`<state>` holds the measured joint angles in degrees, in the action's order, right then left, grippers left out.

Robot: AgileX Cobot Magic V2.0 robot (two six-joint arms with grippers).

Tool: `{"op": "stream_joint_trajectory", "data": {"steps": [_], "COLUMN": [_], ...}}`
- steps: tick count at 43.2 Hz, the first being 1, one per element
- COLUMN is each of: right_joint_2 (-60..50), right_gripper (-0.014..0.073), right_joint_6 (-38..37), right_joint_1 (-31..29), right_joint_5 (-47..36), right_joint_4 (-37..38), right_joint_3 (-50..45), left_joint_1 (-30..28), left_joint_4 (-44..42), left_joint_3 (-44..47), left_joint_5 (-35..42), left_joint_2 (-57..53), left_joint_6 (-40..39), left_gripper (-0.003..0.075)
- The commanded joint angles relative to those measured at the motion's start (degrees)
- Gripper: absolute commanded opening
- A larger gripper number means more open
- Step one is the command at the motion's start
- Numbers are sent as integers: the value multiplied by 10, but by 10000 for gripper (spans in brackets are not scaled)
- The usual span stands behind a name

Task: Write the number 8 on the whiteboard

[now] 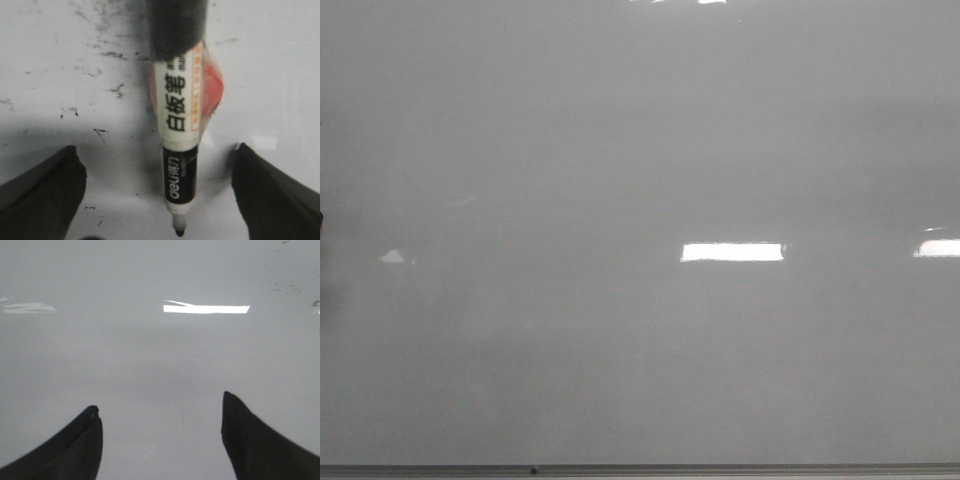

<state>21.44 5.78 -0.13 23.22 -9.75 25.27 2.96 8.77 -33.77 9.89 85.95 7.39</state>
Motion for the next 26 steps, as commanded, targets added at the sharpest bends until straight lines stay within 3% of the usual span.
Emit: {"op": "stream_joint_trajectory", "data": {"steps": [1,9,16,21,26], "right_joint_2": [8,8,8,8,8], "right_gripper": [529,529,529,529,529], "right_joint_6": [0,0,0,0,0], "right_joint_1": [-4,-4,-4,-4,-4], "right_joint_5": [-48,-48,-48,-48,-39], "right_joint_4": [-3,-3,-3,-3,-3], "right_joint_3": [21,21,21,21,24], "left_joint_1": [0,0,0,0,2], "left_joint_4": [4,4,4,4,4], "left_joint_3": [-18,-18,-18,-23,-61], "left_joint_5": [53,53,36,-16,-176], "left_joint_2": [-13,-15,-39,-90,-145], "left_joint_6": [-7,-7,-7,-7,-7], "left_gripper": [395,143,-10,-19,-19]}}
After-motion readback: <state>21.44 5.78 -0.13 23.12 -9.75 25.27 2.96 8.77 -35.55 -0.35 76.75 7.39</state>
